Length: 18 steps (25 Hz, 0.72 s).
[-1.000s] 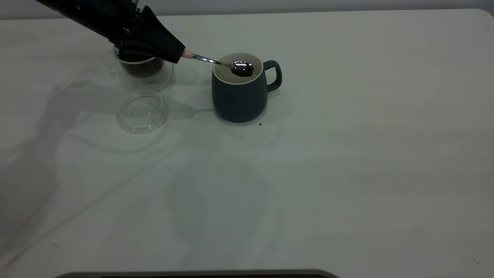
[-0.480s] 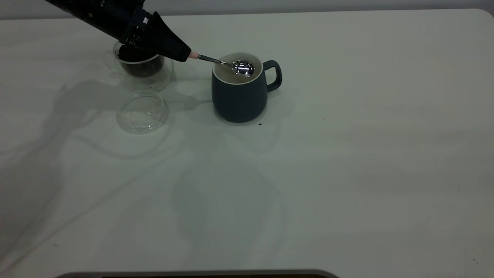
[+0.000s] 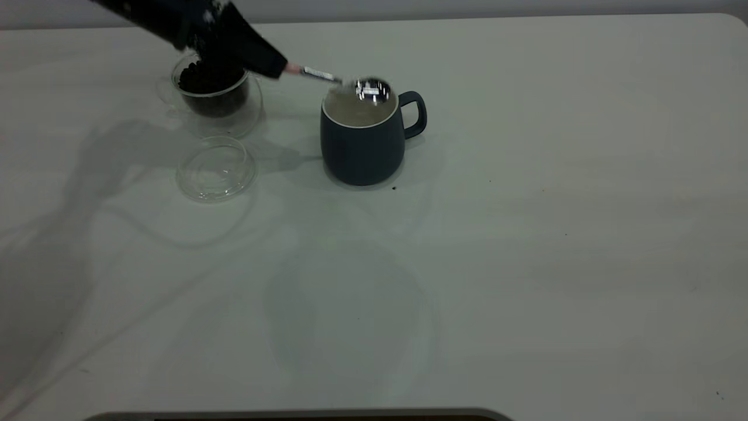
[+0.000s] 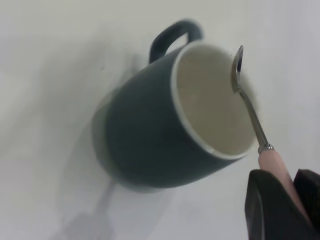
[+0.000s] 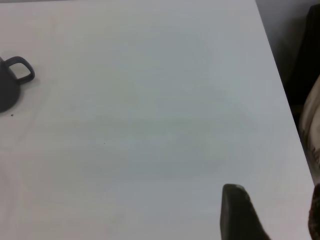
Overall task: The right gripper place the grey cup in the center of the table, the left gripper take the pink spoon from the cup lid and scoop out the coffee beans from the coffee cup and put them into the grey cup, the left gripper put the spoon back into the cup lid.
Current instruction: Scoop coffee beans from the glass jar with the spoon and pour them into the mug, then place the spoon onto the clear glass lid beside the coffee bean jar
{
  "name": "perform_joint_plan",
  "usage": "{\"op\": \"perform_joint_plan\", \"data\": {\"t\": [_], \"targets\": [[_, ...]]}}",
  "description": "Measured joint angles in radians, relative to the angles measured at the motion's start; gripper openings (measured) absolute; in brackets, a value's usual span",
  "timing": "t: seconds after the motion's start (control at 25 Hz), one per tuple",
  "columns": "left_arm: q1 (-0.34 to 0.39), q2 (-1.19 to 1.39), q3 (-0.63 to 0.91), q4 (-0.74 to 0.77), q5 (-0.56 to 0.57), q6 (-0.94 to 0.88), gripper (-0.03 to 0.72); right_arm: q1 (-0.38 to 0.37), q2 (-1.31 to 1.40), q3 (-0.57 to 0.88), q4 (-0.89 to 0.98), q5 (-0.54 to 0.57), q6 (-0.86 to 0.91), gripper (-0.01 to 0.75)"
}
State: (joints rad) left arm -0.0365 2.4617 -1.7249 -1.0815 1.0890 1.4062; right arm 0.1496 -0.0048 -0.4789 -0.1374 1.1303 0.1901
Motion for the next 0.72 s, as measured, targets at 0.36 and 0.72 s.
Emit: {"op": "perform_joint_plan", "data": {"t": [0.36,0.72], "targets": [[0.164,-0.230,0.000,0.104,0.076,-0.164,0.126,0.000,0.000,0.000,0.000,0.000,0.000,0.372],[0.328,-0.183,0.000,0.260,0.076,-0.376,0.126,0.000,0.000,0.000,0.000,0.000,0.000,0.372]]}}
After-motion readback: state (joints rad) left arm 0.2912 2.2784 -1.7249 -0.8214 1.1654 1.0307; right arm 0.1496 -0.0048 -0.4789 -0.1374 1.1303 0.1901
